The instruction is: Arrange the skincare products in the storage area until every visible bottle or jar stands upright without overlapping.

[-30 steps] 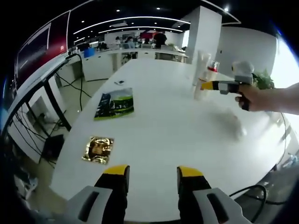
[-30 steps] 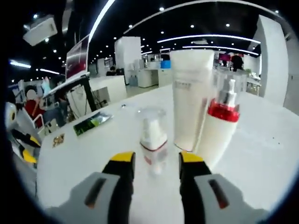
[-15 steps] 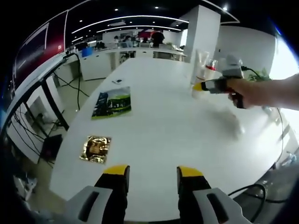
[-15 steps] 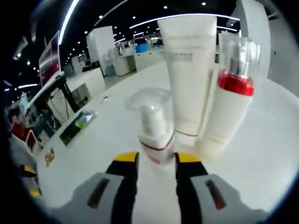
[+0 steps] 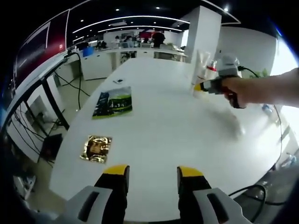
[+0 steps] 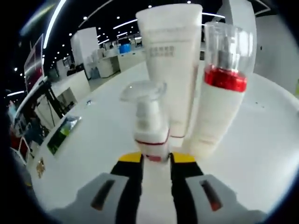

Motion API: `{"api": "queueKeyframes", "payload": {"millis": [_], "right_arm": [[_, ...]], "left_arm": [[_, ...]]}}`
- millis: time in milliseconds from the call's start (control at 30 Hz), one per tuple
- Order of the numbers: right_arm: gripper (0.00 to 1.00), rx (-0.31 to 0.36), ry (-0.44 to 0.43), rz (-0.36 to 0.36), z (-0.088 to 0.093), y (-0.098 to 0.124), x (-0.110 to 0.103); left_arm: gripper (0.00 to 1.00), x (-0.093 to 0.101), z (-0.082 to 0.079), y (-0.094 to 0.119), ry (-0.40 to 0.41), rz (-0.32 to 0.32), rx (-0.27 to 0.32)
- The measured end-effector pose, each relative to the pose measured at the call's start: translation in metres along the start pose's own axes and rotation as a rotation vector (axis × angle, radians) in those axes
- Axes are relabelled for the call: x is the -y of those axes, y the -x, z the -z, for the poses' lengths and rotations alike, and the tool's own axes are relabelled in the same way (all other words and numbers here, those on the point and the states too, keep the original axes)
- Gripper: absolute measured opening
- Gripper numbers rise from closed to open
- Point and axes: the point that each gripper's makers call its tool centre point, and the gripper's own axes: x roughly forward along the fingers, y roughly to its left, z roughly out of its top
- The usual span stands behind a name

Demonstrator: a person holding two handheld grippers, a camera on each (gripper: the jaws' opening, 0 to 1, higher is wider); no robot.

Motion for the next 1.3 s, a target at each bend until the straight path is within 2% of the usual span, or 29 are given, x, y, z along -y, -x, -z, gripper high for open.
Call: {"api": "queueKeyframes", "payload": {"millis": [167,400,500,600,700,800,867,967,1033,1067,1100,1300], "right_arm": [[0.22,0.008,-0.07,0.024,0.0,0.001,0.005],[0.2,0.026,-0.027,0.052,0.001,0.004,0.009],[0.2,0.036,-0.036,0.063,0.001,0.004,0.012],[0.2,0.03,0.012,0.066,0.0,0.002,0.009],[0.21,0.034,-0.011,0.062,-0.002,0.0,0.008],[0.28,0.012,-0.07,0.049,0.0,-0.004,0.008],[0.3,0.019,-0.072,0.047,0.002,-0.003,0.008],[0.29,0.014,-0.032,0.035,0.008,0.002,0.006],[0.28,0.003,0.032,0.034,0.012,0.004,0.007],[0.28,-0.012,0.116,0.034,0.016,0.006,0.009],[0.27,-0.01,0.146,0.038,0.016,0.008,0.01],[0.24,0.013,0.096,0.043,0.009,0.01,0.023]], "left_arm": [[0.42,0.0,0.0,0.0,-0.002,0.001,-0.001],[0.42,-0.001,0.001,0.0,-0.002,0.0,-0.003],[0.42,-0.001,0.001,0.0,-0.004,0.001,-0.004],[0.42,-0.002,0.002,0.0,-0.005,-0.001,-0.007],[0.42,-0.002,0.003,0.0,-0.006,-0.002,-0.009],[0.42,-0.003,0.003,0.0,-0.005,-0.004,-0.009],[0.42,-0.003,0.003,0.0,-0.006,-0.005,-0.01],[0.42,-0.003,0.003,0.0,-0.007,-0.005,-0.01],[0.42,-0.003,0.003,-0.001,-0.008,-0.004,-0.011],[0.41,-0.002,0.004,-0.001,-0.011,-0.002,-0.015],[0.41,-0.002,0.004,-0.001,-0.015,-0.002,-0.018],[0.41,-0.001,0.005,-0.001,-0.02,-0.002,-0.021]]}}
